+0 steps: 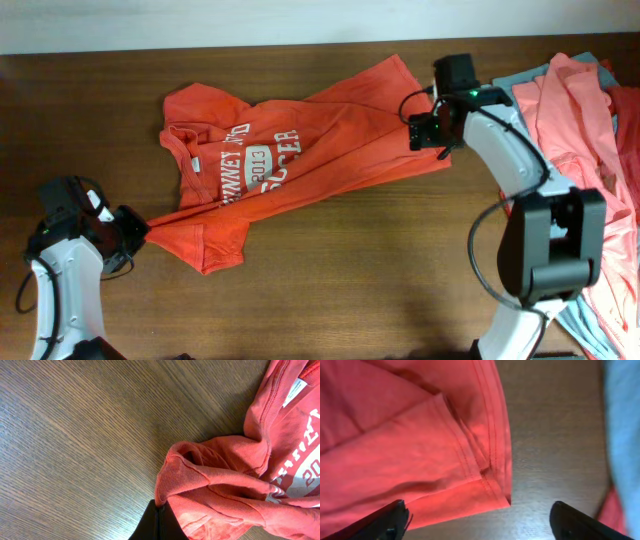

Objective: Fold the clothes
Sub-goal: 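Grasp the T-shirt's right hem corner with the right gripper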

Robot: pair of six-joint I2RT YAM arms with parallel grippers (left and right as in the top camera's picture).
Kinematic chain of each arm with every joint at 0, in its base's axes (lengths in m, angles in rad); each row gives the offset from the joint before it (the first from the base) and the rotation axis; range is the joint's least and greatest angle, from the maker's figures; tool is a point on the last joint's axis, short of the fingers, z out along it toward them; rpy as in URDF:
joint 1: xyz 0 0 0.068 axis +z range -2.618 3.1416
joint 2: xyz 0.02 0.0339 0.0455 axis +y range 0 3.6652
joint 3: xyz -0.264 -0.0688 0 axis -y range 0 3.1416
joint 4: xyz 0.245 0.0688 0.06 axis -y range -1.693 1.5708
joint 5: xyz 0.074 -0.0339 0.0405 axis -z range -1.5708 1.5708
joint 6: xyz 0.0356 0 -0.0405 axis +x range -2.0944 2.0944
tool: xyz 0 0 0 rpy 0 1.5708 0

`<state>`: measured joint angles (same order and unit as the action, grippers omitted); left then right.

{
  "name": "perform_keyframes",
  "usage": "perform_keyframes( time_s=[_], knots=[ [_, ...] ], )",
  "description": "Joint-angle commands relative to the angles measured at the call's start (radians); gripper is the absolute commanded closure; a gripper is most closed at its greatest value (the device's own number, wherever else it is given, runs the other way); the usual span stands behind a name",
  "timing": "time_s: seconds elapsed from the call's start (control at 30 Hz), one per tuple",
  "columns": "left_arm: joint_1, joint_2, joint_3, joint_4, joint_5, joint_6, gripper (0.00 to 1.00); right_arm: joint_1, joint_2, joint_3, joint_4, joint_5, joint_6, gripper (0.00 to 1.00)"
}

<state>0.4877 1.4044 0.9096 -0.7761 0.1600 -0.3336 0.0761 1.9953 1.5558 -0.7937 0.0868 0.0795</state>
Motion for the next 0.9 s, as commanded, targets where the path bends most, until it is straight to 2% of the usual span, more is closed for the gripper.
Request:
perform_keyframes(
  time_s=[0.0, 0.13, 0.3, 0.87],
  knots=[
    [0.006, -0.007, 0.000, 0.005, 0.000, -0.010, 1.00, -0.030, 0.035, 0.005, 0.014, -0.194, 0.006, 0.11],
    [0.006, -0.007, 0.000, 0.005, 0.000, -0.010, 1.00, -0.038, 0.058, 0.005, 0.027, -0.311, 0.007, 0.17],
    [0.006, -0.007, 0.000, 0.005, 0.000, -0.010, 1.00, -0.037, 0.084, 0.003, 0.031, -0.320, 0.008, 0.21],
    [0.006, -0.007, 0.000, 0.005, 0.000, -0.010, 1.00, -0.037, 0.147, 0.000, 0.028, -0.266, 0.170, 0.20]
  ],
)
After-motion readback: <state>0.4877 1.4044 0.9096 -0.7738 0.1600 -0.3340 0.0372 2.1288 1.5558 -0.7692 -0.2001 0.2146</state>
